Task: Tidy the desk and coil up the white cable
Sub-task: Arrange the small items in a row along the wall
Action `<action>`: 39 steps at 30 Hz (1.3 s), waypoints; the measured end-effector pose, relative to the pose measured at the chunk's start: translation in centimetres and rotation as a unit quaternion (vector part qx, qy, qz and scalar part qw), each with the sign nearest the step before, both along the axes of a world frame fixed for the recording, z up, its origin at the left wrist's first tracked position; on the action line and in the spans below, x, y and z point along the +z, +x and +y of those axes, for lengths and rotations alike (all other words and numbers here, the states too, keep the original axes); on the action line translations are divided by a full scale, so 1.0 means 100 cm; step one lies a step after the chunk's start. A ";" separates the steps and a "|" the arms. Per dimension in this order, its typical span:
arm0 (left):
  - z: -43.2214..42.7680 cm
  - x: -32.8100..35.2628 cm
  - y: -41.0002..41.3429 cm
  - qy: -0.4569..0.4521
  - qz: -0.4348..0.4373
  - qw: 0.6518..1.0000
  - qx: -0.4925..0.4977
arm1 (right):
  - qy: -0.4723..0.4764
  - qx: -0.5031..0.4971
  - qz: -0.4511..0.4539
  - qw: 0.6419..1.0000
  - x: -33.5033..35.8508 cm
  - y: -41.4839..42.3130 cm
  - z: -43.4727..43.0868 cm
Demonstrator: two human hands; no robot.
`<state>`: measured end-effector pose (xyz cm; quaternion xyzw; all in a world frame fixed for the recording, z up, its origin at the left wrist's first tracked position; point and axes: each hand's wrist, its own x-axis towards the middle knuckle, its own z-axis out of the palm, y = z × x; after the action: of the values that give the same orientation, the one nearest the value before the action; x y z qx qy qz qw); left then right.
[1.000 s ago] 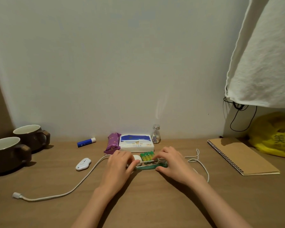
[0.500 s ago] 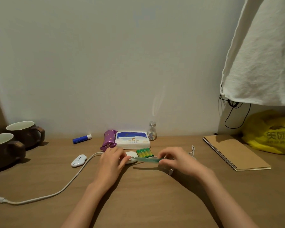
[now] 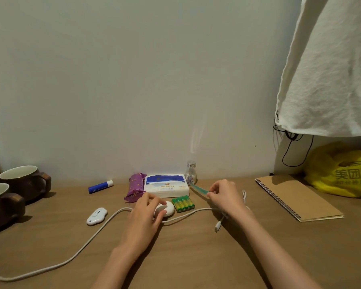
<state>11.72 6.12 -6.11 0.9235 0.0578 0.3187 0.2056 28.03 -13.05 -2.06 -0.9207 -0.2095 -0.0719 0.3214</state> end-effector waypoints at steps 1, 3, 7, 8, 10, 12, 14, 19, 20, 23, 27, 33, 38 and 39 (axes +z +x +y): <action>0.000 0.000 0.001 0.003 -0.001 1.000 0.000 | -0.006 -0.002 -0.002 1.000 -0.001 0.000 0.003; 0.001 -0.002 0.003 0.007 0.000 1.000 0.005 | -0.019 -0.001 -0.004 1.000 -0.004 -0.002 0.011; 0.001 -0.005 0.005 0.019 0.006 1.000 0.008 | -0.013 -0.005 -0.015 1.000 -0.012 -0.005 0.025; 0.002 -0.005 0.005 0.020 0.009 1.000 0.001 | -0.011 -0.009 -0.021 1.000 -0.013 -0.006 0.028; 0.001 -0.007 0.004 0.022 0.019 0.999 -0.013 | 0.001 -0.014 -0.027 1.000 -0.016 -0.006 0.034; 0.002 -0.008 0.004 0.023 0.020 0.999 -0.017 | 0.012 -0.020 -0.026 0.999 -0.019 -0.008 0.040; 0.002 -0.009 0.005 0.023 0.016 0.999 -0.019 | 0.025 -0.029 -0.020 0.999 -0.021 -0.008 0.046; 0.001 -0.007 0.006 0.028 0.011 0.999 -0.021 | 0.049 -0.049 -0.012 0.998 -0.024 -0.007 0.058; 0.001 -0.007 0.006 0.027 0.011 0.999 -0.021 | 0.050 -0.048 -0.015 0.997 -0.025 -0.006 0.060; 0.001 -0.006 0.005 0.021 0.015 0.999 -0.022 | 0.044 -0.023 -0.002 0.999 -0.024 -0.003 0.060; 0.001 -0.005 0.004 0.016 0.019 0.999 -0.024 | 0.048 0.062 0.071 0.994 -0.013 0.006 0.043; 0.002 -0.004 0.003 -0.005 0.039 0.999 -0.016 | 0.026 0.192 0.168 0.967 -0.003 0.005 0.005; 0.002 -0.002 0.000 -0.030 0.048 0.998 -0.015 | 0.053 0.145 0.068 0.986 -0.018 0.003 0.014; 0.003 -0.002 0.000 -0.036 0.047 0.998 -0.014 | 0.056 0.136 0.052 0.988 -0.019 0.003 0.017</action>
<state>11.73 6.39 -6.33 0.9300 0.0659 0.2699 0.2406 28.31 -11.35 -4.00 -0.8666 -0.3116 0.0091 0.3896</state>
